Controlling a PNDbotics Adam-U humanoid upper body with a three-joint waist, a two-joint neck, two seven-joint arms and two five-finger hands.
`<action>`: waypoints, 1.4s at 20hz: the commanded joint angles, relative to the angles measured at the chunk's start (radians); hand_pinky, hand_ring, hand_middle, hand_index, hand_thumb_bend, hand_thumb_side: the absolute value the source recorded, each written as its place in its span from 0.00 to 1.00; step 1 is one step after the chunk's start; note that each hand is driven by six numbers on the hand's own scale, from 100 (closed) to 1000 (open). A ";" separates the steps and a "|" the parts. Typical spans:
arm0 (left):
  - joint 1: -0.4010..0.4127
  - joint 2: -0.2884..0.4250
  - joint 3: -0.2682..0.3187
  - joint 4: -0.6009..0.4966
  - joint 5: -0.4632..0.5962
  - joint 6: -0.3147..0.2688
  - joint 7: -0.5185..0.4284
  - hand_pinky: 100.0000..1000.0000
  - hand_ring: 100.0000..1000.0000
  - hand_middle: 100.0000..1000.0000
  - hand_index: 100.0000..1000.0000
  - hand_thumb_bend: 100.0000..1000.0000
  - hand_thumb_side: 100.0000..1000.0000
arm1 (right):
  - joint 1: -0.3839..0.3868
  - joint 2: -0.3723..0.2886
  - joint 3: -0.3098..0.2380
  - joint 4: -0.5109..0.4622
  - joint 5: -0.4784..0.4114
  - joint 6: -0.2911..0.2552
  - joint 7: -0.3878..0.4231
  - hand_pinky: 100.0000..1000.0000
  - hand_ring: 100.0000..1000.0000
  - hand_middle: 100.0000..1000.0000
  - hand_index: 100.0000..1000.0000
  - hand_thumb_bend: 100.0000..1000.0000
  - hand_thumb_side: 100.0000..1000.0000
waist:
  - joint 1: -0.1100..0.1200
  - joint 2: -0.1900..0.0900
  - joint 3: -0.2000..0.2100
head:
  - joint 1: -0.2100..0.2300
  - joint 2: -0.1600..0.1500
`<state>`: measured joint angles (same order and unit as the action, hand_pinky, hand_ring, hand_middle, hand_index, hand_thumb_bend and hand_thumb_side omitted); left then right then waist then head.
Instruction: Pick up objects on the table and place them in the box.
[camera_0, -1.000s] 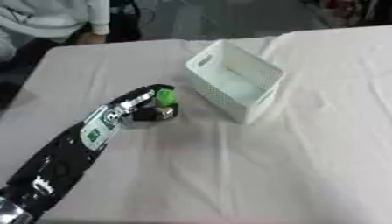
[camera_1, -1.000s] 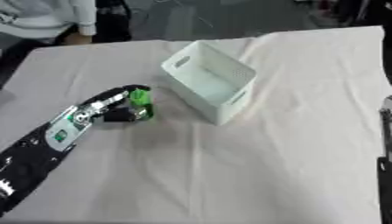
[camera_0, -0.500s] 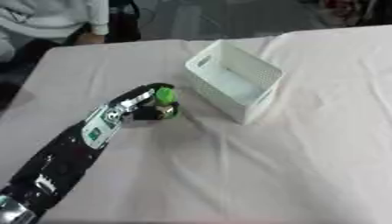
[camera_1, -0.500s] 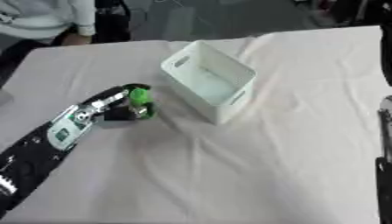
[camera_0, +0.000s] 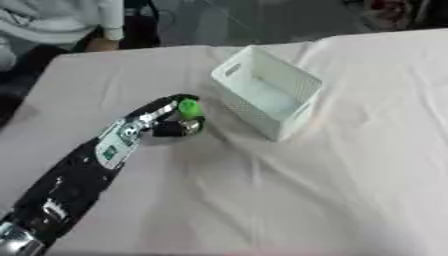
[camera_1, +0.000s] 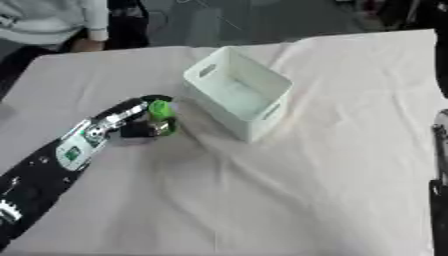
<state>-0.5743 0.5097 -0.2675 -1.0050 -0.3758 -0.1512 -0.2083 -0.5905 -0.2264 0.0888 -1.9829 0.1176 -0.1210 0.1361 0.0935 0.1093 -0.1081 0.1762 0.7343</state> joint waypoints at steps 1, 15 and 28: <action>-0.005 0.009 0.007 0.012 -0.014 0.003 0.007 0.83 0.72 0.93 1.00 0.20 0.59 | -0.026 0.001 -0.003 -0.017 0.000 -0.003 -0.001 0.35 0.26 0.38 0.50 0.00 1.00 | -0.003 -0.009 0.000 | 0.002 -0.014; 0.000 -0.002 0.021 0.038 -0.010 0.049 0.139 0.00 0.11 0.47 0.62 0.00 0.57 | -0.026 0.001 -0.004 -0.017 0.000 -0.004 0.000 0.35 0.26 0.38 0.50 0.00 1.00 | -0.004 -0.007 0.000 | 0.002 -0.013; 0.008 -0.048 0.074 0.114 0.005 -0.015 0.292 0.00 0.00 0.00 0.36 0.00 0.53 | -0.028 0.003 -0.005 -0.017 0.001 -0.004 0.000 0.35 0.26 0.38 0.50 0.00 1.00 | -0.009 -0.003 0.001 | 0.001 -0.010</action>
<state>-0.5746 0.4552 -0.2032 -0.9219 -0.3765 -0.1624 0.0705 -0.5941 -0.2258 0.0886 -1.9829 0.1176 -0.1211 0.1359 0.0911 0.1108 -0.1086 0.1762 0.7343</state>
